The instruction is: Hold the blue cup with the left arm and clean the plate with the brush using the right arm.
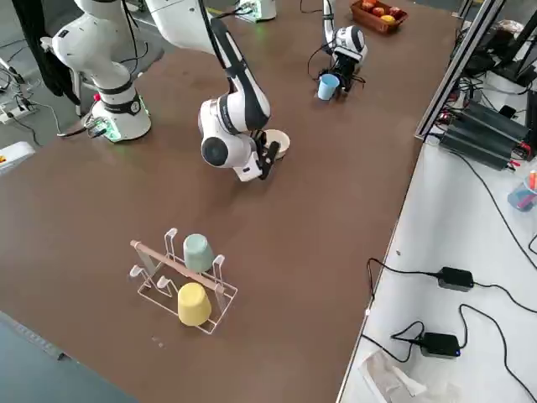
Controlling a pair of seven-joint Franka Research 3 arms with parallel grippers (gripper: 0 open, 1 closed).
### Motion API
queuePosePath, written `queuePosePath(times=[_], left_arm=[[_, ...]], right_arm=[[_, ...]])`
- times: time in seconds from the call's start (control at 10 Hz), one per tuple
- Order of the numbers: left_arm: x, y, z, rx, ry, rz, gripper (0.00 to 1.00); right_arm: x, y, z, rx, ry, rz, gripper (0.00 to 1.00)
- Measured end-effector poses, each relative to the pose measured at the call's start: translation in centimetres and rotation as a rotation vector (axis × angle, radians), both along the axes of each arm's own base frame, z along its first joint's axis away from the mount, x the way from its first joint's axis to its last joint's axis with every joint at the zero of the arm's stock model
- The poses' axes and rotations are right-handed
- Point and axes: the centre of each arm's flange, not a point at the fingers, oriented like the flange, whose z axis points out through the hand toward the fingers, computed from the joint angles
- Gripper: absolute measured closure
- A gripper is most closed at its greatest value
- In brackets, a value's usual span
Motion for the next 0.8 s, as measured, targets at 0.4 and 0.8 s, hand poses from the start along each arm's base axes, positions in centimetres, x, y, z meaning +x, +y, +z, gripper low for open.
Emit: queuePosePath(times=[0.4, 0.8], left_arm=[[-0.1, 0.1, -0.1, 0.001, 0.002, -0.001, 0.08], [-0.3, 0.1, -0.4, 0.003, 0.007, -0.002, 0.15]], right_arm=[[0.2, 0.1, 0.3, 0.013, -0.002, 0.005, 0.95], [1.6, 0.2, 5.1, 0.021, -0.03, -0.007, 0.95]])
